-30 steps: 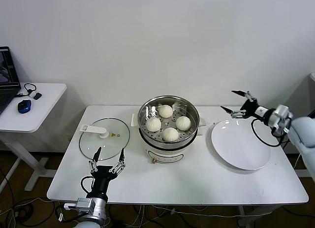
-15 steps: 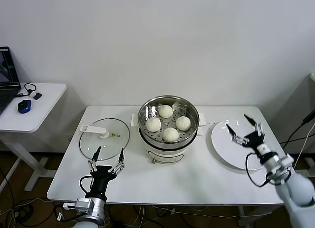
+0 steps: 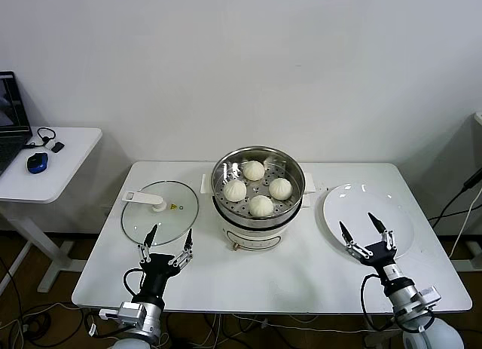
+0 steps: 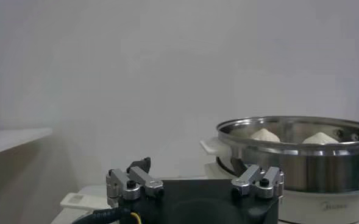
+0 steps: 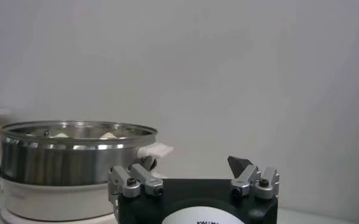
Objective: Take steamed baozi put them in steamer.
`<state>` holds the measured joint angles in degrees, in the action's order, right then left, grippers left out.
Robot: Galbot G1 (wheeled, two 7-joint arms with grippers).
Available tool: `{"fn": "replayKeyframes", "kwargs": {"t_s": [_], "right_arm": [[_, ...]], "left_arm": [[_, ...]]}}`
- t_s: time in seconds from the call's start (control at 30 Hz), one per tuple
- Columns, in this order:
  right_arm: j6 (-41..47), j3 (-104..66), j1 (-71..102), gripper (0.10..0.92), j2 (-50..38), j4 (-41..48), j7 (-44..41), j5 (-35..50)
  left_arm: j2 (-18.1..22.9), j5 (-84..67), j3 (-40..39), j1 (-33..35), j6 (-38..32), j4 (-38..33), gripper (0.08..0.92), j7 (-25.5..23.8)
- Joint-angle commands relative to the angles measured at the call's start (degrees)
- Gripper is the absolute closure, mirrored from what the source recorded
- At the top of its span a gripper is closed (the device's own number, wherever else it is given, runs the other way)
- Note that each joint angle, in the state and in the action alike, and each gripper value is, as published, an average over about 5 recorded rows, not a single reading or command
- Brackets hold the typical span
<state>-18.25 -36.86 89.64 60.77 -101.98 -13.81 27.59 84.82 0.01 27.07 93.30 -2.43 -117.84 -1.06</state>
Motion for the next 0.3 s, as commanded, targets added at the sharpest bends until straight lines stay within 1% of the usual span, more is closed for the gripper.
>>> {"fn": "replayKeyframes", "kwargs": {"t_s": [0.03, 0.3], "right_arm": [[-1.38, 1.03, 4.04, 0.203, 2.54, -1.57, 1.27, 1.71], [-1.42, 1.49, 3.60, 0.203, 2.66, -1.30, 0.49, 1.57]], "left_arm": [[0.32, 0.74, 0.51, -0.63, 0.86, -0.09, 0.177, -1.05], [0.95, 0.54, 0.86, -0.57, 0.66, -0.04, 0.177, -1.09]]}}
